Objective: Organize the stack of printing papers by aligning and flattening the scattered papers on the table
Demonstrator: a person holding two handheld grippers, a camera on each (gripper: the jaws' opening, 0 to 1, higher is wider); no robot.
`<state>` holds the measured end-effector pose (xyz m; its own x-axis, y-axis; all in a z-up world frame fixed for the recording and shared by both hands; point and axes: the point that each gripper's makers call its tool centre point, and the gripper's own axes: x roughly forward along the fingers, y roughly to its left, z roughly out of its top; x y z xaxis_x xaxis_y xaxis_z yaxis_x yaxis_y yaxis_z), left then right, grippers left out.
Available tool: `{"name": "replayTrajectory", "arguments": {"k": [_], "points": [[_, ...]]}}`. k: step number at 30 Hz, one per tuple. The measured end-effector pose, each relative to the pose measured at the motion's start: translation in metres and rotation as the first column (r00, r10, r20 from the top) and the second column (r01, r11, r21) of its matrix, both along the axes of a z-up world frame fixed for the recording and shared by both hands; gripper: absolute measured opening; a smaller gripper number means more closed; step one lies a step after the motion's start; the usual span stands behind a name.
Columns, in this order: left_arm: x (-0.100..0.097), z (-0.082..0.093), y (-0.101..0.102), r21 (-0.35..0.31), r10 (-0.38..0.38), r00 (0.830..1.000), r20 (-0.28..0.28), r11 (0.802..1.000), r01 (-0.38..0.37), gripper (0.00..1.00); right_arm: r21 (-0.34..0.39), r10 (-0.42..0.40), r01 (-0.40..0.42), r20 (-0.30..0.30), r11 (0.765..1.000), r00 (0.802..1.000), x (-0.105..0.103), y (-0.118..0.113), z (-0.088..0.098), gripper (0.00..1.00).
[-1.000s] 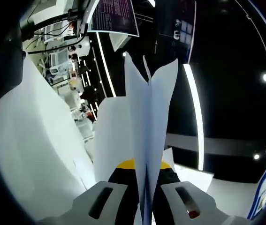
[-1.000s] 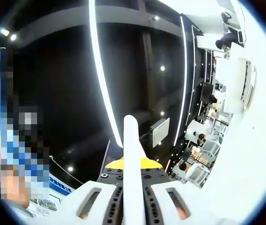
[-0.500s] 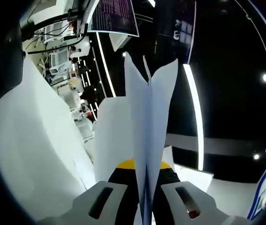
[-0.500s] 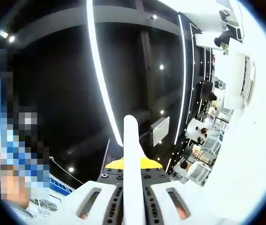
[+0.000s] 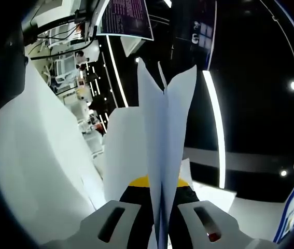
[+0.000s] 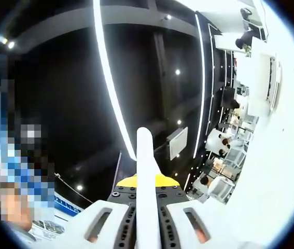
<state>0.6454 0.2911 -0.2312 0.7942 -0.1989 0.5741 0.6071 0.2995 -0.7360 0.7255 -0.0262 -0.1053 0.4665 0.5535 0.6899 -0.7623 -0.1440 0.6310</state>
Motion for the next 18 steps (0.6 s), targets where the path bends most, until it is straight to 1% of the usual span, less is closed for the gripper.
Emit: {"name": "replayTrajectory", "arguments": {"k": [8, 18], "points": [[0.0, 0.0, -0.001, -0.001, -0.001, 1.0, 0.0, 1.0, 0.001, 0.07, 0.007, 0.008, -0.008, -0.005, 1.0, 1.0, 0.0, 0.006, 0.001, 0.01], [0.0, 0.0, -0.001, -0.002, -0.002, 1.0, 0.001, 1.0, 0.002, 0.07, 0.019, 0.033, -0.033, -0.012, 0.999, 0.999, -0.002, 0.024, 0.0, 0.0]]}}
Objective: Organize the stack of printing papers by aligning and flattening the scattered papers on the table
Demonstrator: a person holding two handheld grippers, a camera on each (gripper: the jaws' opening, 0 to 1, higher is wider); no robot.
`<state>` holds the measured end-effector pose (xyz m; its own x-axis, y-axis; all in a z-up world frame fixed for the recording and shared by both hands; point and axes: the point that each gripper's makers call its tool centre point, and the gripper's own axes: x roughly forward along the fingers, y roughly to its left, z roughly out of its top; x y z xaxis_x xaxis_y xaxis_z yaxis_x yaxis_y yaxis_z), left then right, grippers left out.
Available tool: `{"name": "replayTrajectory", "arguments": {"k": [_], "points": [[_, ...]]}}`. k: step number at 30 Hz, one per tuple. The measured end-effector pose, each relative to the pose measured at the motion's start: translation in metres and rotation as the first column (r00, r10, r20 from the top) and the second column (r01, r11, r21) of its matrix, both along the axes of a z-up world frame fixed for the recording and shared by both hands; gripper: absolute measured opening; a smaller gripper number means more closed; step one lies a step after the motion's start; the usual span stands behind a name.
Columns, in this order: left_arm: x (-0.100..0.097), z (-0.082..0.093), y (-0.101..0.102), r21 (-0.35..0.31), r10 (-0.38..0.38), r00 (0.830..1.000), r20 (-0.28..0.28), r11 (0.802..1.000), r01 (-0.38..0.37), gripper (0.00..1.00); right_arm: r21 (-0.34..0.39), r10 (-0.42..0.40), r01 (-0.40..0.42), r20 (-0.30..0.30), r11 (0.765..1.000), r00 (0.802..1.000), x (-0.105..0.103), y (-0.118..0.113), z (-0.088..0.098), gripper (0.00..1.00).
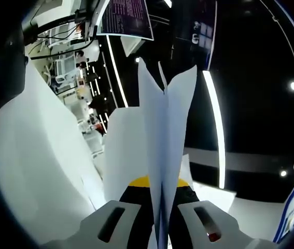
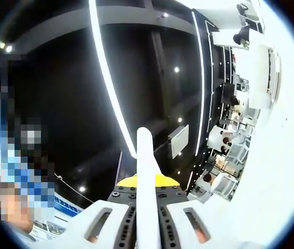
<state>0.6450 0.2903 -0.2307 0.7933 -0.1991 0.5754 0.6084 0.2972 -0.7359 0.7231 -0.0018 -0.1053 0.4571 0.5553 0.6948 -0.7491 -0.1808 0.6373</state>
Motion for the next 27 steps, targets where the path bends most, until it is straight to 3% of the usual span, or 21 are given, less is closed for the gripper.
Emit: {"name": "replayTrajectory", "arguments": {"k": [12, 27], "points": [[0.0, 0.0, 0.0, -0.001, -0.001, 1.0, 0.0, 1.0, 0.001, 0.07, 0.013, 0.016, -0.016, -0.018, 1.0, 1.0, 0.012, 0.008, -0.003, 0.0], [0.0, 0.0, 0.001, -0.005, -0.002, 1.0, 0.001, 1.0, 0.002, 0.07, 0.035, 0.046, -0.044, -0.053, 0.998, 0.998, 0.007, 0.031, -0.015, 0.0]]}}
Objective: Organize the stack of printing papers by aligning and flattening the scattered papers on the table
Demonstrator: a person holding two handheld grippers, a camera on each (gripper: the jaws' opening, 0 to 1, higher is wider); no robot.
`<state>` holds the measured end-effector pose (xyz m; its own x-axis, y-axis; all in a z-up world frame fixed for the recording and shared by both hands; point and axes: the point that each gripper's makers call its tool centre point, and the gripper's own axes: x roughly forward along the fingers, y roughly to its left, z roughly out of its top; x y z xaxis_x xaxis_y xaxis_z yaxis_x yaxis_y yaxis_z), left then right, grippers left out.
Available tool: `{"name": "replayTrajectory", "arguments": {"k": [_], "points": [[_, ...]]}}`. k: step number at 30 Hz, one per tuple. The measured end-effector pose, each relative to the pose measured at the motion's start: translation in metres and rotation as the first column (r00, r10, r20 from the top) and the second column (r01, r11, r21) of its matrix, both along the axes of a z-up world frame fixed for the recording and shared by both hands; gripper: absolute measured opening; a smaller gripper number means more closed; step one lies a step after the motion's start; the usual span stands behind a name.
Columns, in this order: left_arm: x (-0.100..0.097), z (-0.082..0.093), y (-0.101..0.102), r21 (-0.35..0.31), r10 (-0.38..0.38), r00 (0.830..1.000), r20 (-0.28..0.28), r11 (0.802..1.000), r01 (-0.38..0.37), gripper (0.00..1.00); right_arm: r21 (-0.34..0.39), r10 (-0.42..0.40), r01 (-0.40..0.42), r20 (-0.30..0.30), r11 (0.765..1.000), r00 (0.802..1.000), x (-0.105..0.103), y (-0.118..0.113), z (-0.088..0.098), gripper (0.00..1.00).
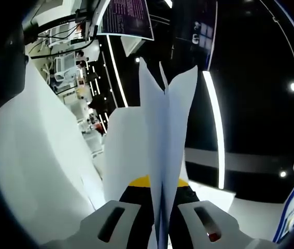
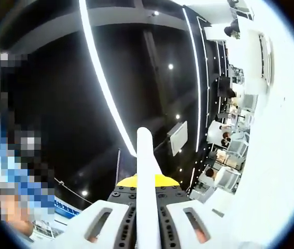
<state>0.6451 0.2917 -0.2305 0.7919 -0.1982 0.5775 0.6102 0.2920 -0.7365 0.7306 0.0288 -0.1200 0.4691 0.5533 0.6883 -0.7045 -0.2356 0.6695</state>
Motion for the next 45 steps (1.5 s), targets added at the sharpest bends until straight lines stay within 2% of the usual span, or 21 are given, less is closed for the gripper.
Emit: {"name": "replayTrajectory", "arguments": {"k": [16, 34, 45], "points": [[0.0, 0.0, 0.0, 0.0, -0.001, 1.0, -0.001, 1.0, 0.001, 0.08, 0.031, 0.01, -0.009, -0.033, 0.999, 0.999, 0.007, 0.014, -0.003, 0.0], [0.0, 0.0, -0.001, 0.004, 0.0, 1.0, -0.002, 1.0, 0.0, 0.08, 0.033, 0.011, -0.009, -0.052, 0.999, 0.999, 0.015, 0.022, -0.004, 0.0], [0.0, 0.0, -0.001, 0.002, 0.0, 1.0, -0.002, 1.0, 0.0, 0.08, 0.022, 0.02, -0.019, -0.073, 1.0, 0.997, 0.015, 0.034, -0.013, 0.0]]}}
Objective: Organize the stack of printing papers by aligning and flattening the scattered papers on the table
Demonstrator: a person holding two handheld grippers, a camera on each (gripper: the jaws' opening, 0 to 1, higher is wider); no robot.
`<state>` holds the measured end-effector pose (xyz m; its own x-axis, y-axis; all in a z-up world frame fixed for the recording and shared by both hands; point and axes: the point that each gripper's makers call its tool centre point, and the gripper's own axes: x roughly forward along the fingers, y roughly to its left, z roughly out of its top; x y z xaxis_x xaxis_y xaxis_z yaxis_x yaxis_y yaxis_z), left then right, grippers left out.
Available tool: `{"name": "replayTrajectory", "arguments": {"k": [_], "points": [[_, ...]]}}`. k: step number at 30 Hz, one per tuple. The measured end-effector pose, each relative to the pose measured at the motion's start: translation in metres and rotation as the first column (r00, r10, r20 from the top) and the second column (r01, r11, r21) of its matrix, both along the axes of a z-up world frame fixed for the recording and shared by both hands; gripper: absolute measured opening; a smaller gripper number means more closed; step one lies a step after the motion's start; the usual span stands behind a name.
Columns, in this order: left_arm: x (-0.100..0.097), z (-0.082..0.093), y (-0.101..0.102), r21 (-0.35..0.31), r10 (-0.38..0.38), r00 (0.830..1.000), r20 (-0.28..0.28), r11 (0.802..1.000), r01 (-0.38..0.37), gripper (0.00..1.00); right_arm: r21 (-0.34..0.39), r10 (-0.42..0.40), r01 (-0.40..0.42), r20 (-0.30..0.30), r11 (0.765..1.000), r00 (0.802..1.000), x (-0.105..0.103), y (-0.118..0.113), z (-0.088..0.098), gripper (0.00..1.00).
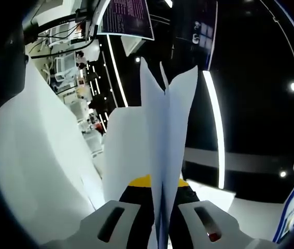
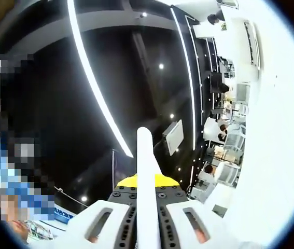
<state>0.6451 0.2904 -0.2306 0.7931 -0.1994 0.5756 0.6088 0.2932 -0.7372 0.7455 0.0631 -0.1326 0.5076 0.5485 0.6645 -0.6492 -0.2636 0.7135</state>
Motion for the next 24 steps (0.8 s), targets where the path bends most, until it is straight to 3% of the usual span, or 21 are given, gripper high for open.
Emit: {"name": "replayTrajectory", "arguments": {"k": [24], "points": [[-0.001, 0.0, 0.0, -0.014, -0.01, 1.0, 0.001, 1.0, 0.01, 0.09, -0.036, 0.06, -0.062, -0.056, 0.997, 0.997, -0.005, 0.034, -0.035, 0.0]]}}
